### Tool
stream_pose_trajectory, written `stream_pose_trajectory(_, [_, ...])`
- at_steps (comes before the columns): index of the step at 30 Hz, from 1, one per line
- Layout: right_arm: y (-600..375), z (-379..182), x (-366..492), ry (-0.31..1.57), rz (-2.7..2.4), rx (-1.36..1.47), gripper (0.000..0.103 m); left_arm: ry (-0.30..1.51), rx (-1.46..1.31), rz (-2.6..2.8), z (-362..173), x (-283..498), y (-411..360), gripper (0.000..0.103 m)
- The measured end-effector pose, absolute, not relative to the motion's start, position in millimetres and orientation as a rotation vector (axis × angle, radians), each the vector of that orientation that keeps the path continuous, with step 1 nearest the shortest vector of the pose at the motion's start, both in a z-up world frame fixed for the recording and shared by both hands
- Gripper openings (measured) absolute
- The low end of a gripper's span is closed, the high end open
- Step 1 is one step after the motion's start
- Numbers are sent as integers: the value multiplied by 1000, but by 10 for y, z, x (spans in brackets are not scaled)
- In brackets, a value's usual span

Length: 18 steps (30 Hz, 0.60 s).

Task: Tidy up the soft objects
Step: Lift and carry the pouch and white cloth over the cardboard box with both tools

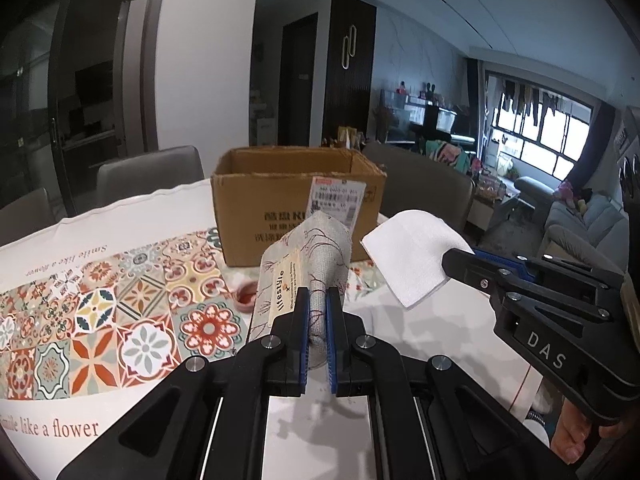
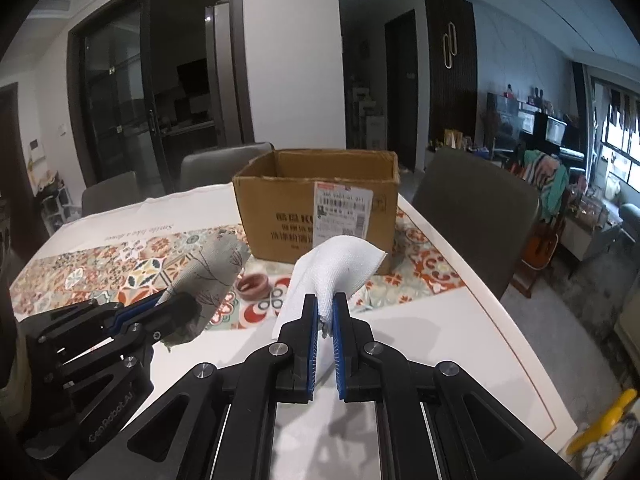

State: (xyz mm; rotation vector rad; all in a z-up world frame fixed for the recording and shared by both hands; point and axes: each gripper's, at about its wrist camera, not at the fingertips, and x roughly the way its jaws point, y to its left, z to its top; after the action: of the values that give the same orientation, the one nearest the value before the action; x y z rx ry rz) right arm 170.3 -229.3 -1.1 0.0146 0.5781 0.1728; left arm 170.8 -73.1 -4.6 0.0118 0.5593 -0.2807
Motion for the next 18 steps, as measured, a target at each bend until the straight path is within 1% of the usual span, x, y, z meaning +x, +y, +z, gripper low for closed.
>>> stream_pose_trajectory(18, [-2170, 425, 1907, 444, 199, 20, 9, 447, -10, -264, 423, 1995, -529, 9])
